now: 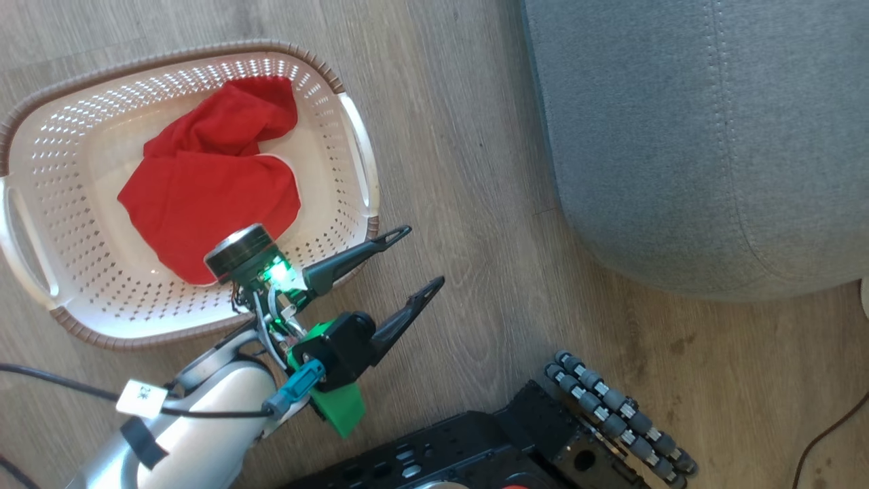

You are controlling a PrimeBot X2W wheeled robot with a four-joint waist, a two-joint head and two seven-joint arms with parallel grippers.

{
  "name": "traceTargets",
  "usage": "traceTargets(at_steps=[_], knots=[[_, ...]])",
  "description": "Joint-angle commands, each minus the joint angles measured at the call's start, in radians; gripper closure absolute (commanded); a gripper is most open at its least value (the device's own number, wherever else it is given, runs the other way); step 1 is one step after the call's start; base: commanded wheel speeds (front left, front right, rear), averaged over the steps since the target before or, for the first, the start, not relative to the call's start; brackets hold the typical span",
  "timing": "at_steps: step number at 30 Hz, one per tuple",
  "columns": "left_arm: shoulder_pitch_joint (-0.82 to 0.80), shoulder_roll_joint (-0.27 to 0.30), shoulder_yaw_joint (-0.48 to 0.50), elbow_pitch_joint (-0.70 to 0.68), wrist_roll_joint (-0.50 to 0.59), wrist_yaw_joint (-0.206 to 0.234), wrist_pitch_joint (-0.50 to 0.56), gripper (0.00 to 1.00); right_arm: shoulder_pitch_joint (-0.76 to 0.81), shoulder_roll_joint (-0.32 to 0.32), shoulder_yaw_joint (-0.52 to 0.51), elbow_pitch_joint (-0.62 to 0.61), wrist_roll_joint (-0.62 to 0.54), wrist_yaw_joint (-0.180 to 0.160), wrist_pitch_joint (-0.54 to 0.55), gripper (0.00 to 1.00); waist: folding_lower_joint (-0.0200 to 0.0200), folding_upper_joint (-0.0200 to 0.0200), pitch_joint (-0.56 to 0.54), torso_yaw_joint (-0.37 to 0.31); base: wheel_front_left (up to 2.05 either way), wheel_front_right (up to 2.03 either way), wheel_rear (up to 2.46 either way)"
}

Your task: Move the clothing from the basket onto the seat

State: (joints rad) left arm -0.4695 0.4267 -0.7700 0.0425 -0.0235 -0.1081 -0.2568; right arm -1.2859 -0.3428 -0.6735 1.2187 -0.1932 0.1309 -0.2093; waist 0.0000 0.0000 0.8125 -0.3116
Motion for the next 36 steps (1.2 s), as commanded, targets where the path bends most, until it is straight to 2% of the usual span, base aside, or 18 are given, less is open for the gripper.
traceTargets(at_steps=[1,6,7,8,9,17,25,33,36], knots=[[0.010,0.000,0.022,-0.027,0.009,0.007,-0.005,0.00,-0.022,-0.031,0.000,-0.010,-0.025,0.000,0.008,1.00,0.0000,0.0000,-0.004,-0.005,0.00,0.00,0.00],[0.010,-0.007,0.014,-0.041,0.005,0.005,-0.005,0.00,-0.036,-0.026,0.000,0.012,-0.052,0.000,0.009,1.00,0.0000,0.0000,-0.013,-0.008,0.00,0.00,0.00],[0.011,-0.009,0.012,-0.042,0.004,0.005,-0.005,0.00,-0.037,-0.028,-0.001,0.013,-0.059,0.000,0.009,0.75,0.0000,0.0000,-0.017,-0.007,0.00,0.00,0.00],[0.010,-0.011,0.011,-0.041,0.003,0.005,-0.005,0.00,-0.039,-0.030,-0.003,0.014,-0.066,0.000,0.009,0.27,0.0000,0.0000,-0.019,-0.006,0.00,0.00,0.00],[0.009,-0.012,0.010,-0.041,0.001,0.004,-0.005,0.00,-0.043,-0.028,-0.014,0.016,-0.062,0.000,0.010,0.00,0.0000,0.0000,-0.023,-0.005,0.00,0.00,0.00],[0.006,-0.055,0.014,-0.032,-0.027,0.001,-0.005,0.00,-0.039,-0.041,-0.023,0.038,-0.084,0.000,0.062,0.00,0.0000,0.0000,-0.075,0.015,0.00,0.00,0.00],[0.010,-0.114,0.008,-0.003,-0.044,-0.007,-0.005,0.00,-0.028,-0.063,0.018,0.058,-0.118,0.000,0.189,0.00,0.0000,0.0000,-0.171,0.039,0.00,0.00,0.00],[0.042,-0.212,-0.005,0.036,-0.082,-0.017,-0.005,0.00,-0.002,-0.095,0.075,0.068,-0.103,0.000,0.318,0.00,0.0000,0.0000,-0.338,0.075,0.00,0.00,0.00],[0.069,-0.262,-0.002,0.054,-0.098,-0.020,-0.005,0.00,0.019,-0.107,0.136,0.070,-0.098,0.000,0.350,0.00,0.0000,0.0000,-0.424,0.088,0.00,0.00,0.00]])
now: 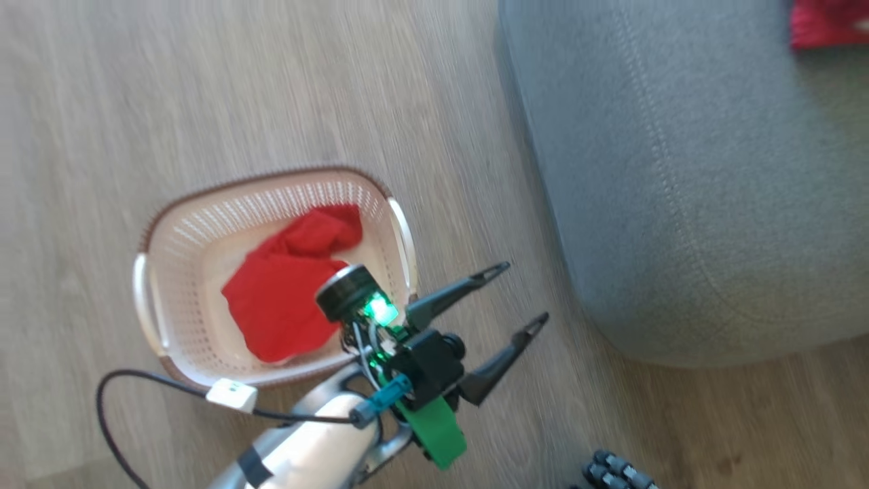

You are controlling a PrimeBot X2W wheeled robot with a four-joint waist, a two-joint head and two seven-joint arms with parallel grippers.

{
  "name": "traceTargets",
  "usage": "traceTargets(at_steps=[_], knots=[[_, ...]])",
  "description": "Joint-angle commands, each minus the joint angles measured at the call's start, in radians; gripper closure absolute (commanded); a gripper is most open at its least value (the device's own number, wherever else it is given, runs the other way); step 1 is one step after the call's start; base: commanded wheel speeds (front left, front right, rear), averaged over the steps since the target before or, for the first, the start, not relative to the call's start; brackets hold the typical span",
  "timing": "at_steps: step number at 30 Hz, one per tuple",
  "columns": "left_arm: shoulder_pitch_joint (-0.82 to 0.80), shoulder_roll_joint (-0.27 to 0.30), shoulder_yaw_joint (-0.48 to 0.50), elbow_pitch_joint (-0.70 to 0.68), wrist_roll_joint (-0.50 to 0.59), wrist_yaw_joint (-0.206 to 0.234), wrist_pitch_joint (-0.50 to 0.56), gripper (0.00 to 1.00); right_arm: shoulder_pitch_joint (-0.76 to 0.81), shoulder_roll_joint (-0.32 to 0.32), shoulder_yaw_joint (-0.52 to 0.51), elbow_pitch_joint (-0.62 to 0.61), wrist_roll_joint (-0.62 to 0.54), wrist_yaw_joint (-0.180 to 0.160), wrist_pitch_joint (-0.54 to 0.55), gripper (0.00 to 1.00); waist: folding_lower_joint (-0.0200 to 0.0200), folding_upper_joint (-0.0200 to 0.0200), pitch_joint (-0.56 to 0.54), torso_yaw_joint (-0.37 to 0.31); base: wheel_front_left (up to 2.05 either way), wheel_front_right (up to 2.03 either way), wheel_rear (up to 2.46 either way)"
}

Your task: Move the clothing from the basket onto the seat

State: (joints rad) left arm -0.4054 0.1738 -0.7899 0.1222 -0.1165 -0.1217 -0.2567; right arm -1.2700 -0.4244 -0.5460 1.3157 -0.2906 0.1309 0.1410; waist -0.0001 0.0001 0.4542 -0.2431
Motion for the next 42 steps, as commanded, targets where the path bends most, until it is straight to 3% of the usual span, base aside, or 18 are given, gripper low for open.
traceTargets(at_steps=[1,9,20,24,31,33,34,38,42], knots=[[0.011,-0.020,0.016,-0.021,-0.008,-0.007,-0.005,0.00,0.009,-0.027,0.021,-0.026,0.006,0.000,0.001,0.00,0.0001,-0.0001,-0.085,0.023,0.00,0.00,0.00],[0.056,-0.080,0.056,-0.005,-0.018,-0.008,-0.005,0.00,0.039,-0.015,0.105,-0.025,0.132,0.000,-0.020,0.00,0.0001,-0.0001,-0.225,0.041,0.00,0.00,0.00],[0.135,-0.115,0.144,0.002,-0.018,-0.009,-0.005,0.00,0.090,-0.052,0.351,-0.044,0.271,0.000,-0.216,0.00,0.0001,-0.0001,-0.382,0.078,0.00,0.00,0.00],[0.160,-0.120,0.195,-0.003,-0.016,-0.007,-0.005,0.00,0.125,-0.014,0.431,-0.104,0.393,0.000,-0.306,0.00,0.0001,-0.0001,-0.418,0.099,0.00,0.00,0.00],[0.218,-0.123,0.320,-0.027,-0.029,0.024,-0.005,0.00,0.283,0.012,0.652,-0.379,0.650,0.000,-0.364,0.00,0.0001,-0.0001,-0.455,0.130,0.00,0.00,0.00],[0.229,-0.123,0.371,-0.040,-0.045,0.049,-0.005,0.00,0.347,0.000,0.698,-0.487,0.728,0.000,-0.373,0.00,0.0001,-0.0001,-0.460,0.142,0.00,0.00,0.00],[0.240,-0.123,0.428,-0.061,-0.085,0.087,-0.005,0.00,0.417,-0.016,0.739,-0.590,0.788,0.000,-0.379,0.00,0.0001,-0.0001,-0.464,0.155,0.00,0.00,0.00],[0.249,-0.123,0.501,-0.082,-0.063,0.134,-0.005,0.00,0.555,-0.033,0.777,-0.770,0.861,0.000,-0.391,0.00,0.0001,-0.0001,-0.468,0.184,0.00,0.00,0.00],[0.254,-0.123,0.552,-0.084,-0.042,0.165,-0.005,0.00,0.687,-0.025,0.789,-0.926,0.849,0.000,-0.399,0.00,0.0001,-0.0001,-0.464,0.218,0.00,0.00,0.00]])
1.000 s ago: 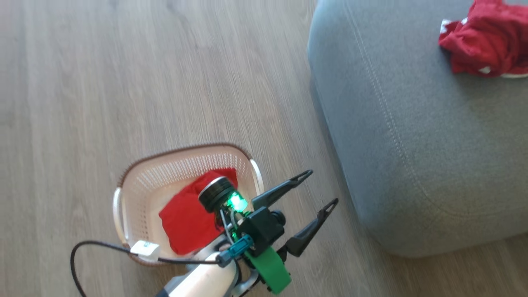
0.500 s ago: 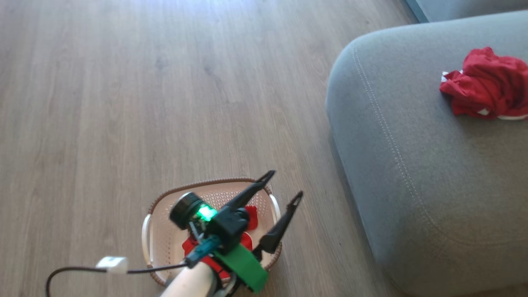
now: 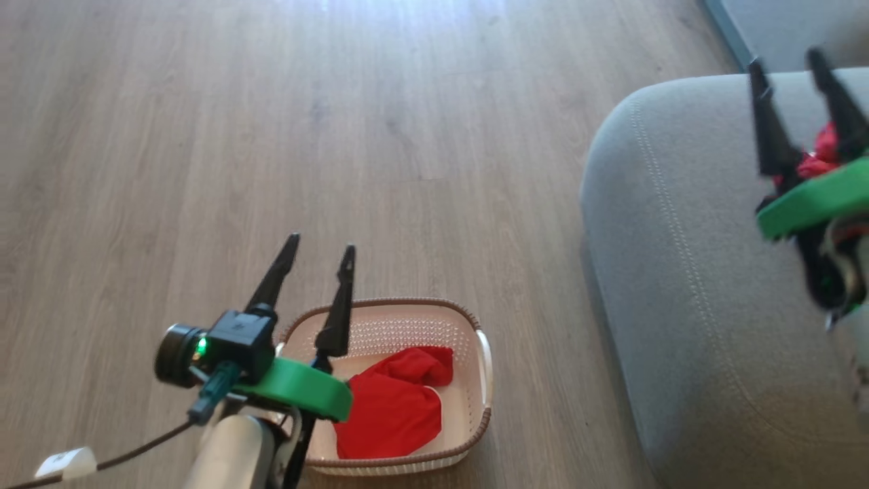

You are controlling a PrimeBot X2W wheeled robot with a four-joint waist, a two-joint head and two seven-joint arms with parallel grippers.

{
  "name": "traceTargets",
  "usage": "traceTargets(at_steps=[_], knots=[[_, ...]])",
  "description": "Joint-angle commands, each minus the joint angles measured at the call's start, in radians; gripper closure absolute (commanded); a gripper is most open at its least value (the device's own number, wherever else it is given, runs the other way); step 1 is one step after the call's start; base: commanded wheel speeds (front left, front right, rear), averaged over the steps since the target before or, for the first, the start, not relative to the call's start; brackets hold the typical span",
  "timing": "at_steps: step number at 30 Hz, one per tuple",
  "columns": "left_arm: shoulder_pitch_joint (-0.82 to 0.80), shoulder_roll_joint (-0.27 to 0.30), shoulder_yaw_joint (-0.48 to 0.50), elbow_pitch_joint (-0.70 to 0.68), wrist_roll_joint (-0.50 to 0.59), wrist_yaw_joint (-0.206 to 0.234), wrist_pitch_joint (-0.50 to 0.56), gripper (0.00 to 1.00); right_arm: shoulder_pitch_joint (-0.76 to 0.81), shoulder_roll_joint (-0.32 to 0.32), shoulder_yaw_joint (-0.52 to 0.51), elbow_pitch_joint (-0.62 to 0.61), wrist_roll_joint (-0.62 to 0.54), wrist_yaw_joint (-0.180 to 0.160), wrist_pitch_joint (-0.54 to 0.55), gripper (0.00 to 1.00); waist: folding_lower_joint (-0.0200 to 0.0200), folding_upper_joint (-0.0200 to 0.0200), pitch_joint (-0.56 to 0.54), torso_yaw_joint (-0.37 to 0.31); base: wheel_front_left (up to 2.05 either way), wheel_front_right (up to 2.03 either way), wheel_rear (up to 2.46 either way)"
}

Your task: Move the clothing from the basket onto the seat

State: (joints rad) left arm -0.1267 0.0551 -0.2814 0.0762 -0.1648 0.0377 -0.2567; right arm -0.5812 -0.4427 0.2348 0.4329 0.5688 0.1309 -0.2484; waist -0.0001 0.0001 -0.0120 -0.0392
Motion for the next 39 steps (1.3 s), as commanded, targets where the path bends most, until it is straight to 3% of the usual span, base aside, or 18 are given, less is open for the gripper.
traceTargets(at_steps=[1,10,17,26,39], knots=[[-0.023,-0.005,0.055,-0.037,0.011,0.014,-0.005,0.00,0.030,0.001,0.004,-0.075,-0.022,0.000,-0.011,0.00,0.0001,-0.0001,0.003,0.021,0.00,0.00,0.00],[0.021,-0.005,0.107,-0.030,0.021,0.080,-0.005,0.00,0.316,0.167,-0.035,-0.268,-0.167,0.000,-0.013,0.00,0.0001,-0.0001,0.013,0.068,0.00,0.00,0.00],[0.042,-0.005,0.076,0.003,0.050,0.071,-0.005,0.00,0.482,0.285,-0.105,-0.276,-0.241,0.000,-0.013,0.00,0.0001,-0.0001,0.026,0.081,0.00,0.00,0.00],[0.064,-0.005,0.053,0.038,0.060,0.068,-0.005,0.00,0.561,0.345,-0.143,-0.270,-0.297,0.000,-0.013,0.00,0.0001,-0.0001,0.032,0.072,0.00,0.00,0.00],[0.071,-0.005,0.037,0.058,0.068,0.069,-0.005,0.00,0.564,0.364,-0.159,-0.238,-0.348,0.000,-0.013,0.00,0.0001,-0.0001,0.022,0.064,0.00,0.00,0.00]])
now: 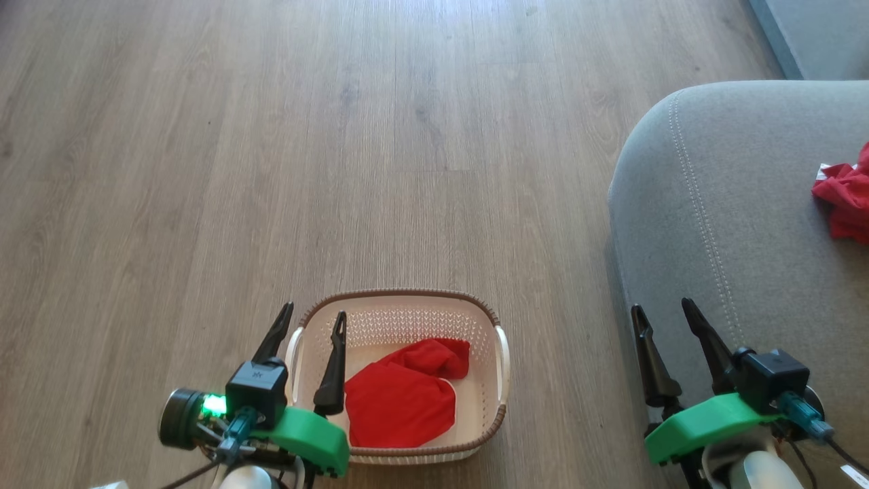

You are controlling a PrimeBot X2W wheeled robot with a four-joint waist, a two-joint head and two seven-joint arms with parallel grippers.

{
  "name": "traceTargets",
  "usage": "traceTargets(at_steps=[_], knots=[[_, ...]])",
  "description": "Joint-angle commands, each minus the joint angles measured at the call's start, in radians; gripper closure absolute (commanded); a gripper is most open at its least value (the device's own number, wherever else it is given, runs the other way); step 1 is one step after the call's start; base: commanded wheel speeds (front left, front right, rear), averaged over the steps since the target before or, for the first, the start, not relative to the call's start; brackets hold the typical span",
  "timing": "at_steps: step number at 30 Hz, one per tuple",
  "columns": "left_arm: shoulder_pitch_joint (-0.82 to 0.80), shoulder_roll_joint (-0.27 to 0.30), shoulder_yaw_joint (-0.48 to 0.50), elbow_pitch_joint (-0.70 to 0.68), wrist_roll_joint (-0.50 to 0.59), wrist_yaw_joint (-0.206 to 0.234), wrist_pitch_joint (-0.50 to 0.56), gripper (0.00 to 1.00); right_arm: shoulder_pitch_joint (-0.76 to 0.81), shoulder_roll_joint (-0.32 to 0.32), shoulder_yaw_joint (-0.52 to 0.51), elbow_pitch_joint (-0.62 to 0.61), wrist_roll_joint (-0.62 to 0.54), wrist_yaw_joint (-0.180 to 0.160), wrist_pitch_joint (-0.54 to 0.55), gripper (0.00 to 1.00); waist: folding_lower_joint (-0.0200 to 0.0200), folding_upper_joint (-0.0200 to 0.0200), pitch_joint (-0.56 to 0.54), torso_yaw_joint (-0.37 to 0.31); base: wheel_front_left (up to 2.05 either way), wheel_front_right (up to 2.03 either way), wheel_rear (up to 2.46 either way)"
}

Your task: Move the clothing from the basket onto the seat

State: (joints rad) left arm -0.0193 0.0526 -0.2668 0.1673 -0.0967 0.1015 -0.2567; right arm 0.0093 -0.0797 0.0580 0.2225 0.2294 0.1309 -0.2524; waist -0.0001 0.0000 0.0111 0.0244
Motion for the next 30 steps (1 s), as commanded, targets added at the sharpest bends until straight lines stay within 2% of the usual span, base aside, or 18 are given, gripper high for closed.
traceTargets(at_steps=[1,20,25,30], knots=[[-0.036,-0.002,0.022,-0.033,0.000,0.005,-0.005,0.00,-0.027,0.002,0.017,-0.026,-0.009,0.000,-0.009,0.00,0.0001,0.0000,-0.002,0.000,0.00,0.00,0.00],[-0.041,-0.002,0.010,-0.024,0.001,-0.010,-0.005,0.00,-0.047,0.009,-0.019,0.002,-0.023,0.000,-0.009,0.00,0.0001,0.0000,0.014,-0.017,0.00,0.00,0.00],[-0.057,-0.002,0.003,0.014,0.015,-0.022,-0.005,0.00,-0.063,0.011,-0.023,0.008,-0.035,0.000,-0.009,0.00,0.0001,0.0000,0.064,-0.035,0.00,0.00,0.00],[-0.119,0.014,-0.025,0.094,0.082,-0.063,-0.005,0.00,-0.103,0.016,-0.035,0.011,-0.057,0.000,-0.009,0.00,0.0001,0.0000,0.191,-0.070,0.00,0.00,0.00]])
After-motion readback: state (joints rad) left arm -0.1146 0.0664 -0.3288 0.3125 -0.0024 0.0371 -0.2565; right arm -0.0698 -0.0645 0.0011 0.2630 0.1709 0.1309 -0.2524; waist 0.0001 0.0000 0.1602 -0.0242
